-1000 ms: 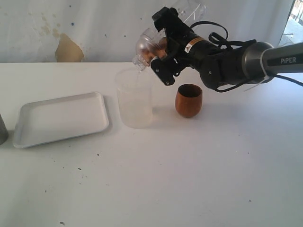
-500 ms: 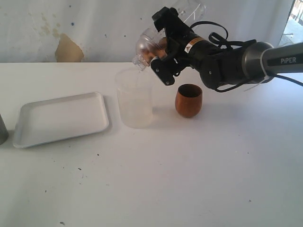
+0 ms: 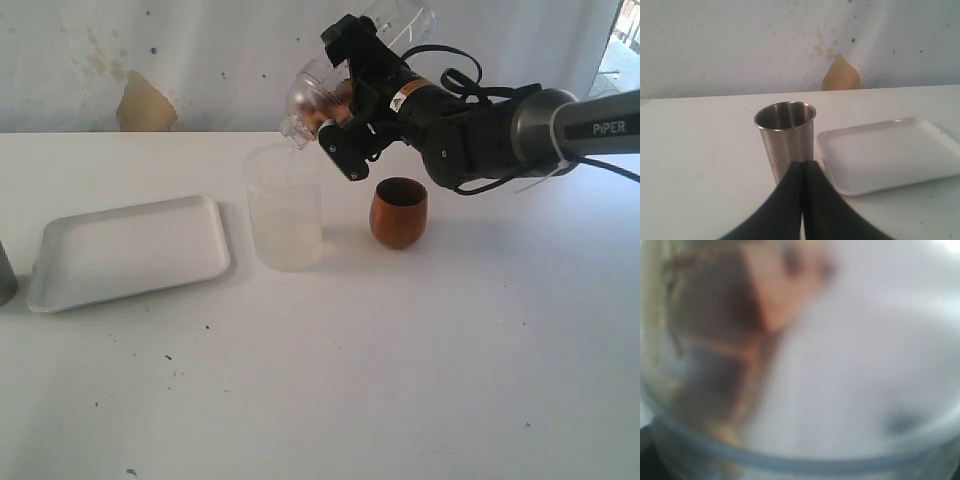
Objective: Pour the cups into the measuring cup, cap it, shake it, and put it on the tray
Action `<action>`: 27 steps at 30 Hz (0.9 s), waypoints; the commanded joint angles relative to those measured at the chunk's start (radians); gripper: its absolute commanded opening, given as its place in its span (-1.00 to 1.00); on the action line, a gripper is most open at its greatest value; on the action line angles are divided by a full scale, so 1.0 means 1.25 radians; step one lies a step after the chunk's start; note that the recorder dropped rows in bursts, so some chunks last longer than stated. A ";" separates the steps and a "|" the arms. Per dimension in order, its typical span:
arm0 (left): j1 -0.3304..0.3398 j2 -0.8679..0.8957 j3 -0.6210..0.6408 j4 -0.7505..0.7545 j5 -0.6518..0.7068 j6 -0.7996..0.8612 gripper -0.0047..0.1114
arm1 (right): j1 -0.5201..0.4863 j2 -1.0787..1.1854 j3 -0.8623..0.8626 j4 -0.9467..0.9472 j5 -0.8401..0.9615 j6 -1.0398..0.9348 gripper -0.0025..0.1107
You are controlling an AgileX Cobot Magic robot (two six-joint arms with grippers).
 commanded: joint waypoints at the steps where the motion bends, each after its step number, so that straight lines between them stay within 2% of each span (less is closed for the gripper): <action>1: -0.004 -0.004 0.004 0.002 -0.008 0.002 -0.92 | 0.001 -0.010 -0.008 -0.004 -0.030 -0.006 -0.96; 20: -0.004 -0.004 0.004 0.002 -0.008 0.002 -0.92 | 0.001 -0.009 -0.008 -0.010 -0.006 -0.011 -0.96; 27: -0.004 -0.004 0.004 0.002 -0.008 0.002 -0.92 | 0.001 -0.009 -0.008 -0.068 -0.012 -0.011 -0.96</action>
